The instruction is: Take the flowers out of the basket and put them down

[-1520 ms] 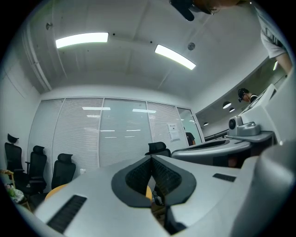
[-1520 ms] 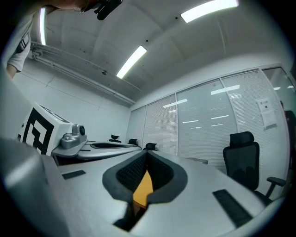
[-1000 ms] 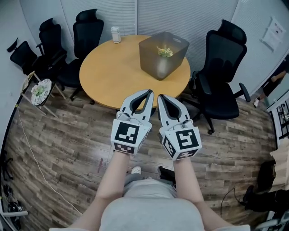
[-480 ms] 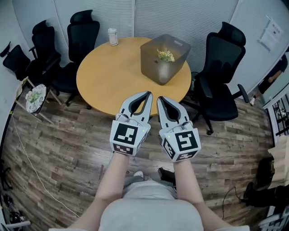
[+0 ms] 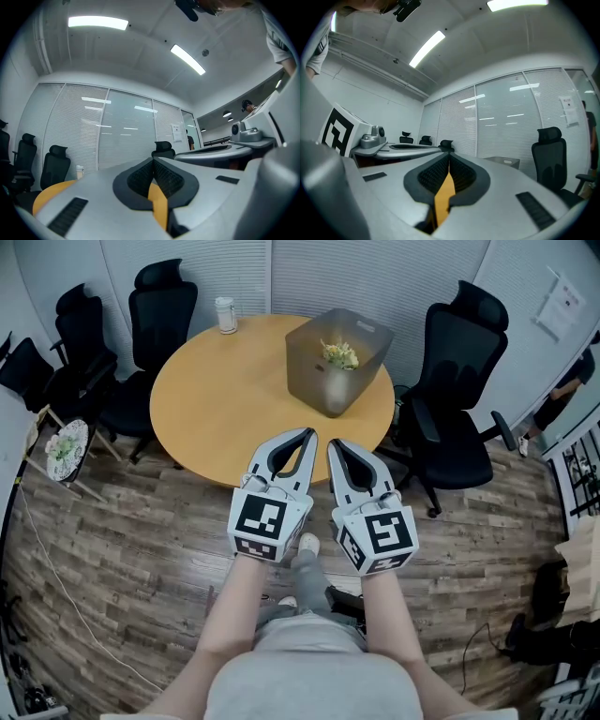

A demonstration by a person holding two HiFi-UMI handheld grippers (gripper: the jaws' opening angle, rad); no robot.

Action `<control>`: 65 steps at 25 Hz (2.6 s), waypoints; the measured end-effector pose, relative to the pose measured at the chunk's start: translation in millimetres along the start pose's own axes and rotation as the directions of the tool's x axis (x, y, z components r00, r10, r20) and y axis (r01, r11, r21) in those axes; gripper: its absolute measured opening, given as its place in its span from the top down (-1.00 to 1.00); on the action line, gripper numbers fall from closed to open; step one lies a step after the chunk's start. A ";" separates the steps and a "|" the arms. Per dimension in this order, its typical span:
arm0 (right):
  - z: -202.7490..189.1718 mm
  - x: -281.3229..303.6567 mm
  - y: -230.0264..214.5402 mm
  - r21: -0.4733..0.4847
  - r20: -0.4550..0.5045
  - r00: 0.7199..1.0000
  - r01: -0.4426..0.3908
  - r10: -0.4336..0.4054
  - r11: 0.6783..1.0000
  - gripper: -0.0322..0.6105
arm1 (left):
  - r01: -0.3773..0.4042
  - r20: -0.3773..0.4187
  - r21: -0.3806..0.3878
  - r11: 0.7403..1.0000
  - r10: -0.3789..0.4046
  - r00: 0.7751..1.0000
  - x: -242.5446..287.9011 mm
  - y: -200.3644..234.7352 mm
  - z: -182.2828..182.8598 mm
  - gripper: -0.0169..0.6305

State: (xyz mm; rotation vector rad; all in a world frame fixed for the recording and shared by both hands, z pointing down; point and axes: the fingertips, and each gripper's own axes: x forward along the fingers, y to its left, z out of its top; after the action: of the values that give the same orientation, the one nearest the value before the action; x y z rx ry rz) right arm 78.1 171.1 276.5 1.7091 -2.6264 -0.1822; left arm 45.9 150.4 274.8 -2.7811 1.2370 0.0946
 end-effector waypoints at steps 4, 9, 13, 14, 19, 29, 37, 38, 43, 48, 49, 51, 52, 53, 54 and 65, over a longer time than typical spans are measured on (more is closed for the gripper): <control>-2.5 16.1 -6.6 0.005 0.009 1.000 -0.008 0.008 1.000 0.82 | -0.002 0.002 0.013 1.000 0.002 1.000 13.1 10.3 -0.4 0.94; -5.9 42.1 -18.5 0.008 0.017 1.000 -0.018 0.018 1.000 0.82 | -0.017 0.006 0.018 1.000 0.017 1.000 36.7 31.4 -4.5 0.94; -11.6 64.2 -36.7 0.024 0.018 1.000 -0.011 0.011 1.000 0.82 | -0.023 -0.001 0.011 1.000 0.023 1.000 59.1 47.7 -11.0 0.94; -12.9 69.9 -41.3 0.029 0.018 1.000 -0.010 0.009 1.000 0.82 | -0.025 -0.003 0.011 1.000 0.026 1.000 65.0 51.9 -12.4 0.94; -18.1 100.0 -60.3 0.087 0.040 0.999 -0.039 0.035 0.995 0.82 | -0.034 -0.016 0.008 0.999 0.034 0.999 94.2 73.1 -20.5 0.94; -16.7 164.8 -101.5 0.140 0.071 0.996 -0.070 0.060 0.988 0.82 | -0.044 -0.038 0.001 0.999 0.044 0.998 154.3 122.4 -31.7 0.94; -26.7 210.1 -133.1 0.052 -0.008 0.998 -0.059 0.059 0.997 0.82 | -0.036 -0.056 0.011 0.999 0.037 0.998 200.6 152.7 -40.5 0.94; -27.3 215.8 -136.7 0.054 -0.013 0.998 -0.058 0.059 0.997 0.82 | -0.032 -0.059 0.013 0.999 0.033 0.998 206.8 156.1 -41.2 0.94; -30.3 244.4 -157.4 0.036 -0.042 0.999 -0.022 0.023 0.999 0.82 | -0.017 -0.064 0.030 0.999 0.019 0.998 235.3 175.6 -39.9 0.94; -33.2 268.1 -178.6 0.048 -0.060 0.998 -0.008 0.011 0.999 0.82 | 0.016 -0.057 0.048 0.999 -0.013 0.998 266.3 192.4 -32.0 0.94; -34.0 274.7 -183.6 0.051 -0.064 0.998 -0.008 0.011 0.999 0.82 | 0.019 -0.056 0.048 0.999 -0.017 0.998 274.3 197.4 -31.0 0.94; -34.8 288.0 -192.6 0.059 -0.068 0.998 -0.012 0.016 0.998 0.82 | 0.028 -0.058 0.054 0.998 -0.025 0.998 289.8 207.3 -29.6 0.94; -34.7 294.0 -196.4 0.063 -0.069 0.997 -0.016 0.020 0.998 0.82 | 0.036 -0.061 0.060 0.998 -0.033 0.998 296.9 211.6 -28.5 0.94; -34.2 299.2 -199.8 0.067 -0.070 0.997 -0.020 0.024 0.998 0.82 | 0.046 -0.064 0.068 0.997 -0.042 0.997 303.5 215.5 -26.7 0.94; -33.4 303.8 -203.2 0.068 -0.071 0.997 -0.022 0.027 0.997 0.82 | 0.057 -0.067 0.078 0.995 -0.052 0.996 309.5 219.2 -24.1 0.94; -26.5 338.5 -222.6 0.076 -0.067 0.998 0.003 0.002 0.997 0.82 | 0.168 -0.024 0.073 0.983 -0.166 0.986 367.2 261.2 12.6 0.94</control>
State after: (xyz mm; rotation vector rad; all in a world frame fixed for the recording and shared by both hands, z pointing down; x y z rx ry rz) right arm 144.9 -229.1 260.2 1.7062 -2.6170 -0.0243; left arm 97.2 -292.8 210.8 -2.8123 0.9836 0.0107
